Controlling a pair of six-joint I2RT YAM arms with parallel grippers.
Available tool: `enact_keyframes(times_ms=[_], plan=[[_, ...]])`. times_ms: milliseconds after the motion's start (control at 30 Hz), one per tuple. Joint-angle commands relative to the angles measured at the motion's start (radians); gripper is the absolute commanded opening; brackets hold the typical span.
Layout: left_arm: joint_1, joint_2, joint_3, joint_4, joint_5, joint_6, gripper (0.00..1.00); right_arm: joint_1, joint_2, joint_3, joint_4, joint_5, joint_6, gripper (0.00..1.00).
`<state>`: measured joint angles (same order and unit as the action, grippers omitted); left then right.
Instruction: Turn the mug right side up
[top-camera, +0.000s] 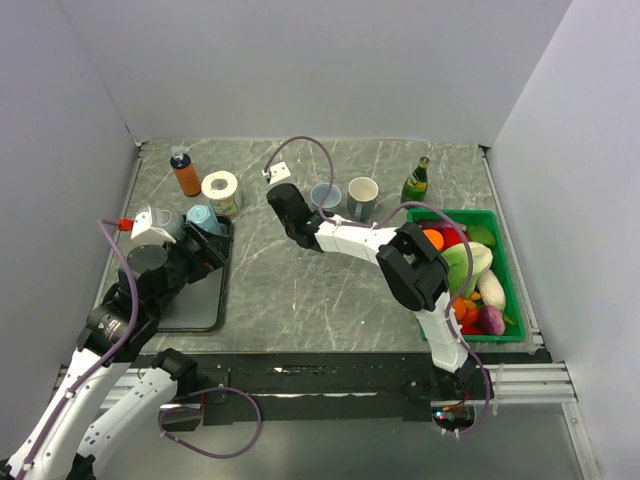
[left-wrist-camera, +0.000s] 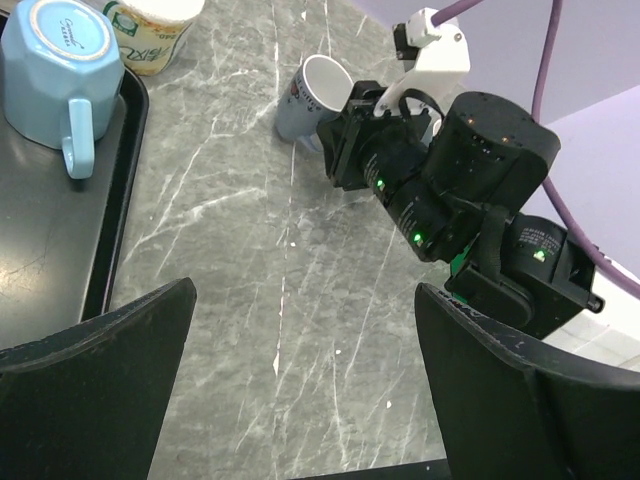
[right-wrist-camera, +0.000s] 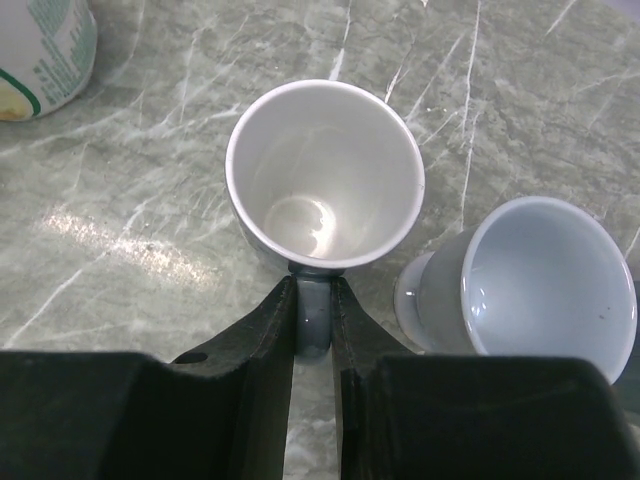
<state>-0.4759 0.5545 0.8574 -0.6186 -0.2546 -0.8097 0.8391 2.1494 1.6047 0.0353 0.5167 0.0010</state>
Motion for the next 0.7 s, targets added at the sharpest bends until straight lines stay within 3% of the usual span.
enact_keyframes(times_ms=[0, 433, 667], plan=[[-0.003, 0.012, 0.006, 0.013, 0.017, -0.011, 0.96, -0.017, 0.010, 0.061, -0.001, -0.006, 0.042, 0.17], [-0.003, 0.022, -0.008, 0.040, 0.032, -0.011, 0.96, -0.017, 0.027, 0.096, -0.087, -0.023, 0.045, 0.29], [-0.003, 0.021, -0.009, 0.037, 0.028, -0.011, 0.96, -0.017, 0.007, 0.084, -0.121, -0.056, 0.074, 0.48]])
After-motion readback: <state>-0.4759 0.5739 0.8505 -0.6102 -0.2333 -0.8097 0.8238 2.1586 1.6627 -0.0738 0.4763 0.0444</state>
